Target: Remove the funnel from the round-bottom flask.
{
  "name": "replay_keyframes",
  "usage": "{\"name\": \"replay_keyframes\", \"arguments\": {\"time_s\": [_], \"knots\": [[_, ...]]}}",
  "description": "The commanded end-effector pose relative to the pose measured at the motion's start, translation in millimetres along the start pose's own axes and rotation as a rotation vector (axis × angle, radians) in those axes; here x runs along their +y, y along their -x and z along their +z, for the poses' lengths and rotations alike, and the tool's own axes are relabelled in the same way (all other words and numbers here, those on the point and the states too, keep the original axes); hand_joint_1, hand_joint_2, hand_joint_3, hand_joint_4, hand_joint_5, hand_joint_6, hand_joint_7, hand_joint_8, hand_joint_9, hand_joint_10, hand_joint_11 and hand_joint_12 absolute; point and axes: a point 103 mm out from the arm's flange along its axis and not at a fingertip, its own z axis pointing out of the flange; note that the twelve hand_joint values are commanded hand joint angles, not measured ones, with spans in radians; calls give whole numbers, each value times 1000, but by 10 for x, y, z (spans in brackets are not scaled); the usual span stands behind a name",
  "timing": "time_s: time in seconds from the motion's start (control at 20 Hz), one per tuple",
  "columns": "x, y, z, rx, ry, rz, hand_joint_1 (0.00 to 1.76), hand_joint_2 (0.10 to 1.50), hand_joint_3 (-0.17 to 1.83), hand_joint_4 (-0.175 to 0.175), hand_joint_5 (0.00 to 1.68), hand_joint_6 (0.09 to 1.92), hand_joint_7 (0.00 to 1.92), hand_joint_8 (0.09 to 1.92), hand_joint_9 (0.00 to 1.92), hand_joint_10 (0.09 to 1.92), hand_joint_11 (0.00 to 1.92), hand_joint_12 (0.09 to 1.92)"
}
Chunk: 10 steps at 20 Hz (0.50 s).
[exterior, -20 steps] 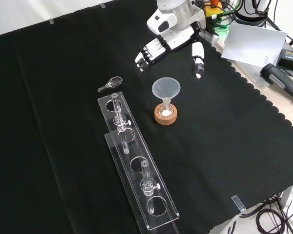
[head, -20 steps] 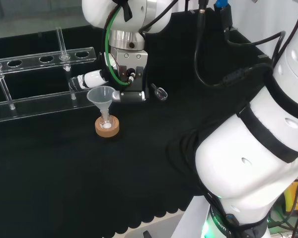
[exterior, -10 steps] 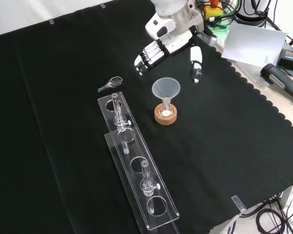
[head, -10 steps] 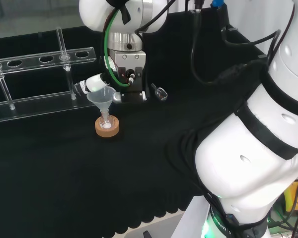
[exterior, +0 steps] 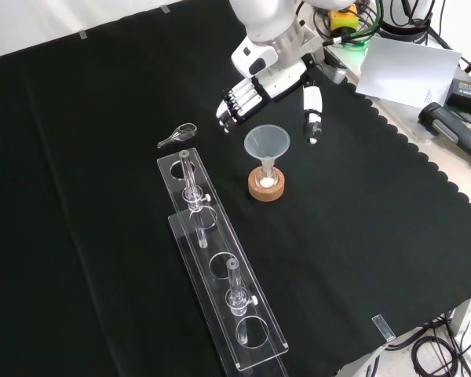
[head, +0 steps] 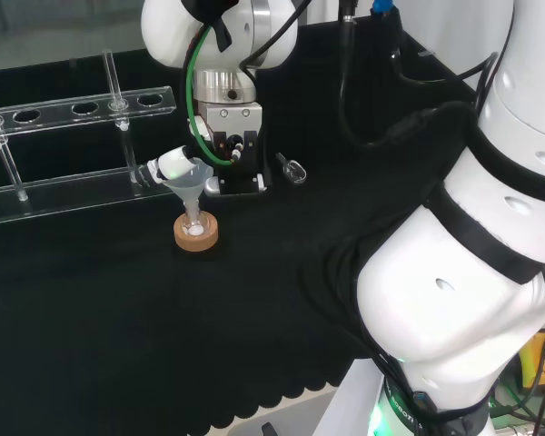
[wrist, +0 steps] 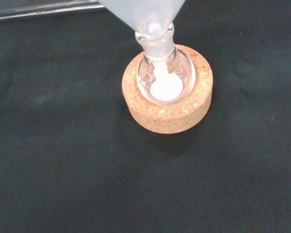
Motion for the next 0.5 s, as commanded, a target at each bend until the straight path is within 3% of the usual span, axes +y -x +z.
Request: {"name": "replay_keyframes", "arguments": {"time_s": [0.05, 0.5], "knots": [[77, 33, 4, 8, -39, 19, 324, 576, 8, -88, 0, 87, 57, 87, 0, 87, 0, 304], [149, 42, 0, -14, -56, 25, 332, 575, 7, -107, 0, 87, 53, 87, 0, 87, 0, 315]]}}
